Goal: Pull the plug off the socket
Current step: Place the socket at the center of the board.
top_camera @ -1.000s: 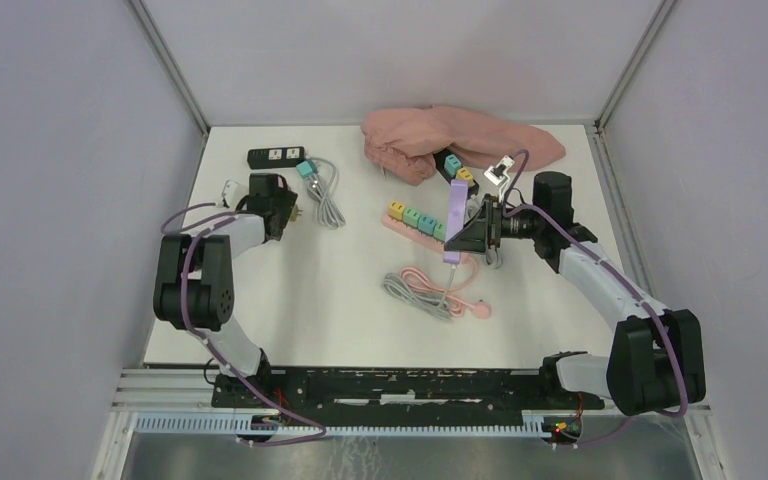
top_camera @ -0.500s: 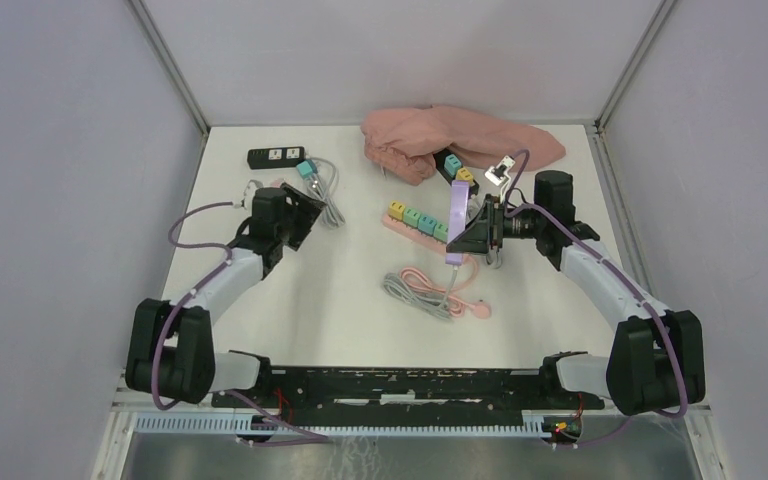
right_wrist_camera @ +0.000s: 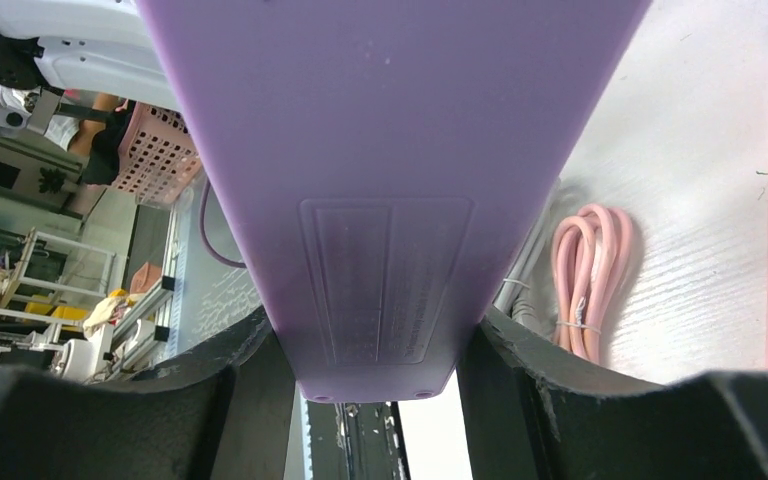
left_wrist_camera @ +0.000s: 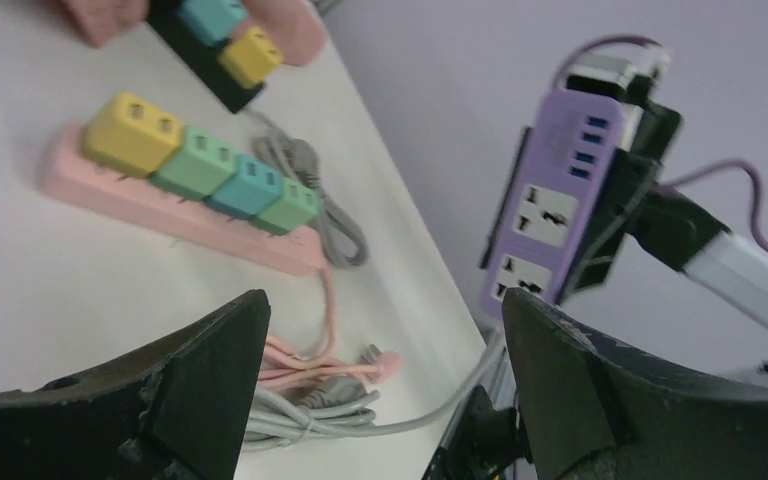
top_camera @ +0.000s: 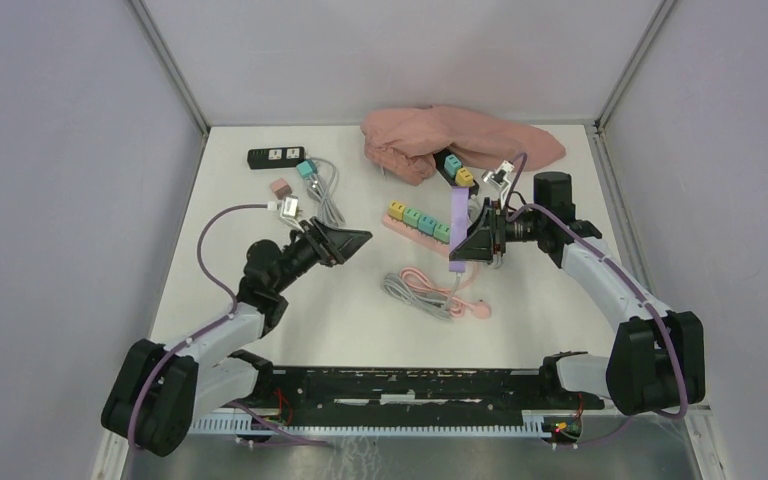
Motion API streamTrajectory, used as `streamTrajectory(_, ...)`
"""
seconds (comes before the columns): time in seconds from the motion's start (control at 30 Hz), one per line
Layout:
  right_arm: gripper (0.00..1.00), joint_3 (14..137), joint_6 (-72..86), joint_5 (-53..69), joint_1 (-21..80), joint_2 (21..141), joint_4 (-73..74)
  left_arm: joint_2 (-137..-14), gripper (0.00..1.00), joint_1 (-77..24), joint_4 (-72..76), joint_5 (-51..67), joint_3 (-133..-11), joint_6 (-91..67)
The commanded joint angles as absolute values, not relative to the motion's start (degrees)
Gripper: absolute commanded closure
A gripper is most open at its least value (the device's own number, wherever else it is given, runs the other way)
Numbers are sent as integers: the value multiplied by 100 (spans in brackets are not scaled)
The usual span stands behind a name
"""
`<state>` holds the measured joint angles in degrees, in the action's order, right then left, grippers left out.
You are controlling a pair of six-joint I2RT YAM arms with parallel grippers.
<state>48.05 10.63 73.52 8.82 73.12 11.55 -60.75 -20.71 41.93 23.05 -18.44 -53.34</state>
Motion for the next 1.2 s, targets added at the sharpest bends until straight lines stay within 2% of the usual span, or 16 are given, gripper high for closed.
streamTrajectory(0.0,97,5152,578,7768,857,7282,1295,-6356,6,-2474,7035,3221,-1622,-5345)
streamTrajectory(0.13,97,5183,350,7890,852,7280,1495,-6855,4,-2786,7741,3383,-1669,-5656)
streamTrajectory(0.3,98,5230,100,8015,852,7291,1739,-7249,2,-3107,7768,3429,-1909,-5483)
streamTrajectory(0.57,98,5340,-487,8269,852,7330,2278,-7605,0,-3713,7569,2891,-2430,-4792)
streamTrajectory(0.77,98,5533,-1862,8653,849,7366,3439,-8316,1,-4014,8603,2826,-2724,-4718)
streamTrajectory(0.87,98,5572,-2053,8666,850,7382,3681,-8599,1,-4252,8904,2556,-2846,-4522)
streamTrajectory(1.17,98,5590,-2181,8720,852,7400,3801,-9055,1,-4884,8315,1764,-3516,-3891)
